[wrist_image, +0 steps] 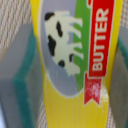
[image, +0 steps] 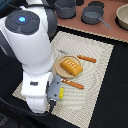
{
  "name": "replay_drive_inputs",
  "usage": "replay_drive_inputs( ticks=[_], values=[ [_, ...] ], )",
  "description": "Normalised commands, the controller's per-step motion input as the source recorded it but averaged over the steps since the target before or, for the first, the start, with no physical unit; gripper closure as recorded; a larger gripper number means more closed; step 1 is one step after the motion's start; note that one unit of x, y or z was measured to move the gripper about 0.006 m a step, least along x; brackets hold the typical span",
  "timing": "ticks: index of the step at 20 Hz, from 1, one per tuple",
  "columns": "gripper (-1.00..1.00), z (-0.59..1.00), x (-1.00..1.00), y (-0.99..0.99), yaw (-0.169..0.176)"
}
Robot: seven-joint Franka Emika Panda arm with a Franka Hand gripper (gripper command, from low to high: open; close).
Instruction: Place the bread, butter, and milk from the table onto the serving area.
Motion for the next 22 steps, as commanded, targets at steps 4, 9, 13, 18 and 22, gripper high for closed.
replay_drive_inputs(
  ticks=[4, 9, 13, 18, 22],
  values=[
    [-1.0, 0.92, -0.01, 0.23, -0.012],
    [-1.0, 0.67, -0.48, 0.37, -0.039],
    [-1.0, 0.34, -0.71, 0.34, -0.042],
    [-1.0, 0.12, -0.8, 0.4, -0.065],
    [-1.0, 0.0, -0.77, 0.48, -0.07]
  ],
)
